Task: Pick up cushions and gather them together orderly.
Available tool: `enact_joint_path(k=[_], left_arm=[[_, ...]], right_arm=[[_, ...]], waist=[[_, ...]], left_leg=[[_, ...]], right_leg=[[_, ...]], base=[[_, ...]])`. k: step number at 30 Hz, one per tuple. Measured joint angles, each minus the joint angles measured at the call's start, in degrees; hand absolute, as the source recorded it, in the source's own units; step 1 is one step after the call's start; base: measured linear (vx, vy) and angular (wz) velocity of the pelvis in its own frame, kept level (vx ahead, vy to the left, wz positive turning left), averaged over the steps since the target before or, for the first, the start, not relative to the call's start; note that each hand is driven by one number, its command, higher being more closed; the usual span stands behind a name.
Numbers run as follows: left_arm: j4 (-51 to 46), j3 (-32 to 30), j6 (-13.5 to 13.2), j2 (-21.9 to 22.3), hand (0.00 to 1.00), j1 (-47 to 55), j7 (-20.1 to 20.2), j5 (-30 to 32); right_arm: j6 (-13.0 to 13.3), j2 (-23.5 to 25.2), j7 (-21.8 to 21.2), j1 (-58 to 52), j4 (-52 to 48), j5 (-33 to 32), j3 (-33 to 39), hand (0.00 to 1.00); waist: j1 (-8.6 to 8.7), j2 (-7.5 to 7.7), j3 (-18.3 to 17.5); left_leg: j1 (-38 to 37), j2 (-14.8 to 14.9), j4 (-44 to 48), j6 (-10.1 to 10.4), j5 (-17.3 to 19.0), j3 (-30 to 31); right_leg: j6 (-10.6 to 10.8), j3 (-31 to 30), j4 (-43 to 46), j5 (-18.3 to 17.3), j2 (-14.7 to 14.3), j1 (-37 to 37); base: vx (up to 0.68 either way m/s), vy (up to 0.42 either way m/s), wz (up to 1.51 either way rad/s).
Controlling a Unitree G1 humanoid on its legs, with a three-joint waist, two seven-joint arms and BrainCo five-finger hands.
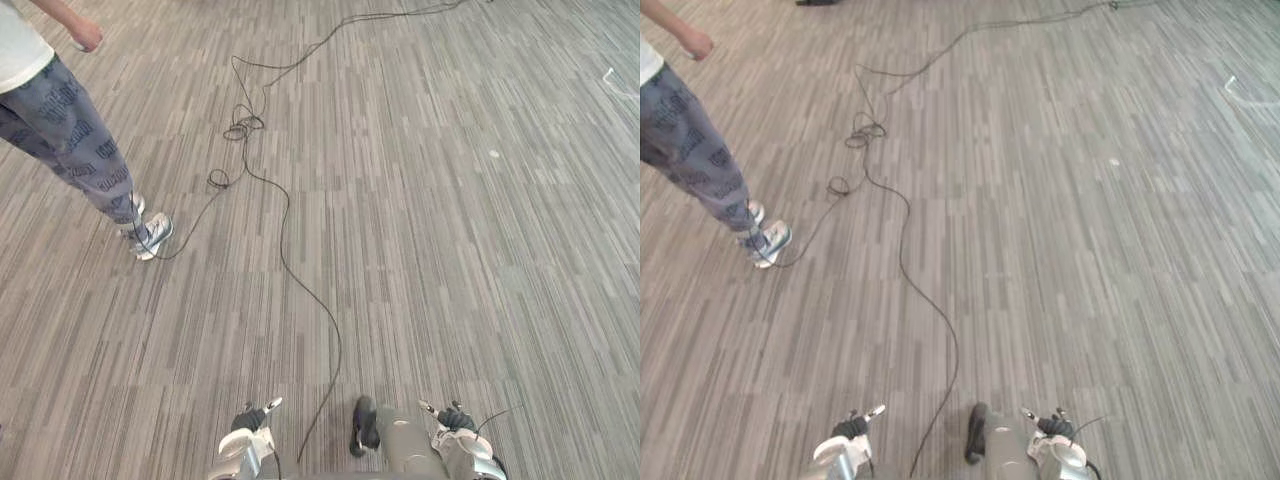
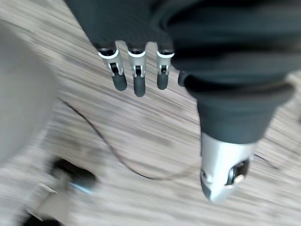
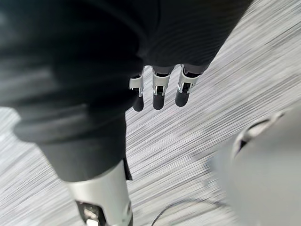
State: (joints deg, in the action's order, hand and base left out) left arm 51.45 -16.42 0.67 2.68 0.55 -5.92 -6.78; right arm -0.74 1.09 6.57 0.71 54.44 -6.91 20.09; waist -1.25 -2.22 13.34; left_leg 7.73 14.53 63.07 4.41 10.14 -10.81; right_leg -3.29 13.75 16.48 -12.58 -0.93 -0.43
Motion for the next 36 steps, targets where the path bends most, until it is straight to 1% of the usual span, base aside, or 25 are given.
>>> enact_joint_path(k=[2,4,5,6,7,8,9,10,12,13,14,17,18,21,24,25,26,27,28,29,30,31,32,33,36], left_arm=[[-2.0,0.1,-0.2,-0.1,0.0,0.2,0.0,-0.1],[-3.7,0.0,-0.4,-0.1,0.0,0.6,0.0,-0.1],[-3.9,-0.1,-0.5,0.0,0.0,0.8,0.0,-0.1],[-4.2,-0.1,-0.7,0.1,0.0,1.0,-0.1,-0.1],[-4.1,-0.2,-0.8,-0.1,0.0,1.2,-0.1,-0.1],[-3.5,-0.1,-0.8,-1.3,0.0,1.2,-0.4,-0.1],[-3.5,0.0,-0.8,-1.2,0.0,1.5,-0.6,-0.1],[-3.6,0.0,-0.8,-1.4,0.0,1.5,-0.6,-0.1],[-2.6,0.0,-0.3,-2.7,0.0,1.6,-0.7,-0.2],[-1.4,0.1,-0.2,-2.8,0.0,1.7,-0.8,-0.1],[-0.7,0.3,-0.2,-2.8,0.0,1.8,-0.9,-0.1],[1.1,1.8,-0.2,-2.8,0.0,1.6,-1.2,-0.2],[1.5,1.9,-0.2,-2.6,0.0,1.7,-1.2,-0.2],[3.4,2.7,0.2,-2.2,0.0,0.0,-1.1,-0.5],[3.9,3.5,0.2,-1.2,0.0,-0.1,-0.6,0.1],[3.5,3.7,-0.1,-0.8,0.0,0.6,0.1,0.5],[3.6,3.4,-0.1,-0.2,0.0,0.4,0.1,0.6],[3.7,2.6,0.2,0.7,0.0,0.6,0.0,0.6],[3.7,2.5,0.3,1.1,0.0,0.2,0.1,0.6],[3.7,2.2,0.3,1.3,0.0,0.2,0.1,0.6],[3.6,1.7,0.7,1.3,0.0,0.4,0.2,0.6],[3.1,0.5,0.8,0.9,0.0,0.8,0.2,0.5],[2.6,0.1,0.8,0.8,0.0,0.8,0.3,0.4],[0.8,0.1,0.7,-0.2,0.0,0.9,0.4,0.4],[-1.6,0.1,-0.1,-1.2,0.0,1.4,0.5,-0.1]], right_arm=[[-0.3,0.8,0.2,-0.1,0.1,0.0,-1.2,0.0],[-0.7,1.7,0.2,0.2,0.2,0.0,-0.9,0.0],[-0.8,1.7,0.3,0.1,0.2,0.0,-0.8,0.0],[-0.8,2.0,0.3,-0.2,0.4,0.0,-1.0,0.0],[-0.8,2.1,0.3,-0.5,0.5,0.1,-1.2,0.0],[-1.1,2.7,0.0,-0.9,0.5,0.1,-2.1,0.0],[-1.0,2.7,-0.2,-1.3,0.4,0.1,-2.2,0.0],[-1.1,2.7,-0.2,-1.5,0.5,0.1,-2.2,0.0],[-0.7,2.9,-0.2,-2.1,0.1,0.1,-2.2,0.0],[-0.4,2.6,-0.5,-2.2,-0.2,0.1,-2.3,0.0],[-0.3,2.6,-0.9,-2.6,-0.7,0.1,-2.4,0.0],[0.3,2.6,-1.1,-4.6,-4.7,0.2,-2.6,0.0],[0.3,2.7,-1.2,-4.6,-5.6,0.1,-2.6,0.0],[0.6,2.9,-1.5,-4.4,-6.2,0.3,-0.1,0.0],[0.4,2.9,-1.5,-4.9,-6.1,0.3,1.9,0.0],[0.5,2.8,-1.7,-6.1,-6.1,0.0,2.6,0.0],[0.5,2.2,-1.8,-5.4,-6.2,0.1,2.7,0.0],[0.2,0.5,-1.9,-4.2,-6.2,1.1,2.3,0.0],[0.2,0.0,-1.9,-3.8,-6.6,2.1,2.5,0.0],[0.2,-0.1,-1.8,-3.8,-6.7,2.2,2.6,0.0],[0.2,-0.4,-1.5,-3.8,-7.3,2.3,2.3,0.0],[0.2,-0.5,-1.3,-3.0,-6.4,2.2,1.9,0.0],[0.2,-0.5,-1.2,-2.7,-5.9,2.2,1.5,0.0],[-0.2,0.0,-0.9,-2.7,-5.4,1.9,-0.6,0.0],[-0.4,1.2,-0.9,-3.1,-3.9,1.6,-2.6,0.0]], waist=[[-1.29,1.11,0.1],[-2.39,1.45,0.0],[-2.52,1.61,-0.2],[-3.28,2.06,-0.3],[-3.72,2.41,-0.7],[-3.21,3.75,-2.6],[-3.15,4.17,-3.2],[-3.37,4.64,-3.5],[-3.86,6.88,-4.6],[-3.97,6.53,-4.2],[-3.92,6.05,-3.9],[-2.49,5.07,-3.7],[-2.08,5.15,-3.7],[-0.63,6.24,-3.0],[0.55,6.04,-2.9],[1.35,6.15,-2.9],[1.48,5.58,-2.9],[1.43,1.29,-3.4],[1.44,-0.78,-2.9],[1.46,-1.21,-2.7],[1.07,-2.75,-2.5],[0.82,-3.03,-1.4],[0.83,-2.73,-0.9],[0.07,-0.93,0.0],[-1.73,1.56,-0.8]], left_leg=[[6.0,0.3,-4.4,-1.2,3.3,-2.3],[11.5,-2.4,-24.2,-1.1,4.1,-3.3],[12.2,-3.5,-30.9,-0.6,2.8,-2.7],[12.7,-5.5,-38.9,0.7,-5.0,-0.4],[12.6,-6.1,-39.3,1.1,-7.5,-0.1],[12.6,-8.2,-38.3,-0.9,-3.7,-1.5],[12.8,-8.0,-35.2,-3.5,-1.3,-2.0],[12.5,-8.0,-34.2,-4.0,-0.4,-2.4],[5.8,-9.9,-33.4,-6.9,3.5,-5.4],[0.4,-10.2,-35.5,-7.1,4.9,-6.9],[-3.2,-10.3,-36.9,-6.9,5.6,-7.7],[-13.5,-10.5,-41.0,-6.8,5.9,-10.9],[-18.3,-10.5,-45.1,-6.5,6.1,-12.9],[-26.7,-10.9,-51.4,-5.4,6.8,-12.7],[-30.5,-11.3,-53.6,-5.7,7.0,-10.6],[-34.3,-13.0,-54.7,-5.8,6.9,-6.6],[-35.1,-12.1,-53.9,-5.7,6.9,-5.8],[-32.7,-8.2,-45.5,-4.2,5.9,-3.9],[-28.1,-5.8,-33.6,-0.5,1.1,-0.7],[-25.9,-5.3,-28.9,1.2,-2.3,0.7],[-17.9,-3.8,-14.1,7.2,-15.9,4.3],[-11.8,-1.8,-2.4,6.2,-11.8,3.1],[-9.9,-1.5,0.1,5.5,-9.9,3.0],[-4.1,-1.3,4.1,1.8,-3.6,2.5],[4.6,-0.9,-2.5,-0.9,2.6,-1.2]], right_leg=[[0.7,-2.9,-3.8,-1.4,0.3,4.9],[3.5,-6.1,-7.3,-2.5,3.4,10.8],[4.3,-6.9,-7.7,-3.3,4.5,11.7],[6.1,-9.2,-8.6,-4.9,6.6,13.7],[6.4,-10.1,-8.9,-5.2,7.0,14.1],[4.4,-12.4,-8.4,-2.9,9.3,13.7],[4.8,-14.8,-6.3,0.7,9.8,12.1],[5.6,-15.6,-5.2,1.5,10.1,12.1],[10.7,-19.7,12.1,8.1,12.3,6.9],[13.4,-21.7,26.5,12.6,12.0,1.5],[14.2,-21.5,36.2,12.9,11.6,-2.0],[12.1,-13.7,50.2,8.7,12.3,-11.8],[9.1,-8.7,49.4,4.9,12.2,-16.9],[6.0,3.6,34.7,1.5,11.8,-24.6],[4.4,7.4,15.5,5.9,10.3,-25.5],[-2.6,5.8,10.9,12.7,9.6,-25.5],[-3.8,5.9,13.1,11.3,8.8,-25.6],[-4.4,6.7,16.2,7.2,6.4,-25.3],[-4.5,6.9,17.0,3.9,4.2,-23.6],[-4.6,6.4,16.9,2.8,3.2,-22.8],[-5.0,4.3,14.8,1.4,0.0,-19.5],[-5.8,1.8,11.9,0.5,-3.3,-14.9],[-6.2,1.1,10.8,0.2,-4.0,-12.9],[-6.5,-2.0,6.4,-0.3,-5.3,-6.0],[-5.8,-8.0,-0.6,-0.8,-5.5,2.0]], base=[[0.59,0.084,-0.72],[0.64,0.204,-0.8],[0.68,0.31,-0.81],[0.56,0.313,-0.75],[0.7,0.387,-0.68],[0.71,0.383,-0.43],[0.71,0.387,-0.3],[0.84,0.457,-0.38],[0.71,0.35,-0.68],[0.55,0.198,-0.87],[0.52,0.163,-0.71],[0.5,0.128,-0.53],[0.36,0.083,-0.46],[0.57,0.026,-0.16],[0.62,-0.147,0.3],[0.68,-0.158,0.25],[0.81,-0.193,-0.11],[0.67,-0.184,-0.46],[0.68,-0.19,-0.48],[0.7,-0.188,-0.67],[0.85,-0.126,-1.05],[0.71,-0.083,-1.1],[0.72,-0.033,-1.09],[0.41,-0.011,-0.73],[0.64,0.027,-1.04]])
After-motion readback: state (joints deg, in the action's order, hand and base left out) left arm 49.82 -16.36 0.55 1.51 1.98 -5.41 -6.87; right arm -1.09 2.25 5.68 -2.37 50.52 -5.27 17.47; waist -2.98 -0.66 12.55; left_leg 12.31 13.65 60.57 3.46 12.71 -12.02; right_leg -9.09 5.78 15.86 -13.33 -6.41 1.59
